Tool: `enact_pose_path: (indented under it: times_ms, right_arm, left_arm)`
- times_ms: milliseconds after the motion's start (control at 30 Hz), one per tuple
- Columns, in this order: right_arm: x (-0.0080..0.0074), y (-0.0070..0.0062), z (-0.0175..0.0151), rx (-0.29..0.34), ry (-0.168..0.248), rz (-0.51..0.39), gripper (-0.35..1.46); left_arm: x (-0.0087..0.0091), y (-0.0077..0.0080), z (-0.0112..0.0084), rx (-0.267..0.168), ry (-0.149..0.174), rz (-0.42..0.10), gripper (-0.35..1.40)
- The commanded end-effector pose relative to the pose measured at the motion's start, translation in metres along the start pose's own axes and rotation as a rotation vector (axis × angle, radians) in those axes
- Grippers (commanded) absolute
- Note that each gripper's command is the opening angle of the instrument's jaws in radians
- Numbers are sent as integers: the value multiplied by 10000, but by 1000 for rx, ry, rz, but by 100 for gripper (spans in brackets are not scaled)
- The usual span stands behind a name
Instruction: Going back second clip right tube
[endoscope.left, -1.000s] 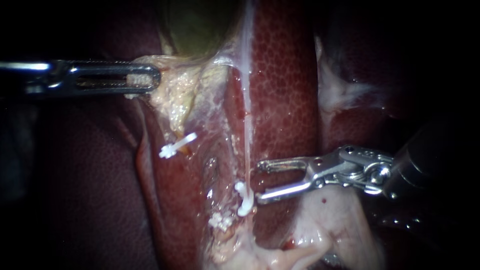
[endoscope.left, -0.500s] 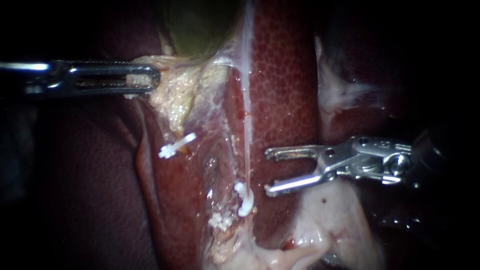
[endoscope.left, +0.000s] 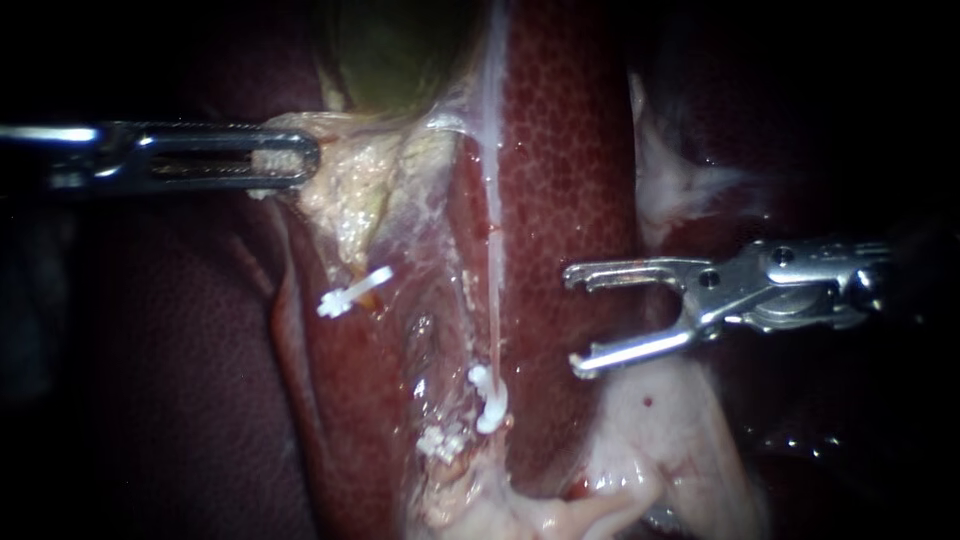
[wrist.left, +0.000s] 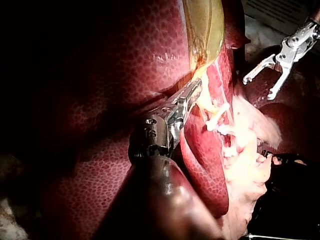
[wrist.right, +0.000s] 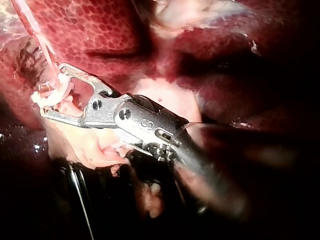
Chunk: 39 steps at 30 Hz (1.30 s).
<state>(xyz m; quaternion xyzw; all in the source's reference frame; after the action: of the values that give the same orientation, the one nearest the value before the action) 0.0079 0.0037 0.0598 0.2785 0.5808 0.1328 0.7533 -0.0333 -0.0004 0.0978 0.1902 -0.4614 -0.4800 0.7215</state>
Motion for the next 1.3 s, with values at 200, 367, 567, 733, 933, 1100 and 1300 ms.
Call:
enact_pose_path:
  times_ms: [200,367,567,733,933,1100,1300]
  right_arm:
    - [6,-2,-4,1,6,-11,60]
    - [7,-2,-4,1,9,-11,60]
    - [7,-2,-4,0,9,-17,60]
    - [7,-2,-4,0,9,-17,60]
    - [8,-2,-3,0,15,-17,60]
    - [9,-3,-2,0,15,-23,60]
    - [9,-3,-2,0,17,-28,60]
  left_arm:
    - [3,0,3,-2,-1,1,-35]
    - [15,0,15,-8,-6,7,-35]
    - [31,0,34,1,7,17,-35]
    - [42,0,50,8,23,18,-35]
    - [47,-3,63,12,29,15,-35]
    - [47,-3,69,12,32,15,-35]
    - [48,0,73,10,34,16,-35]
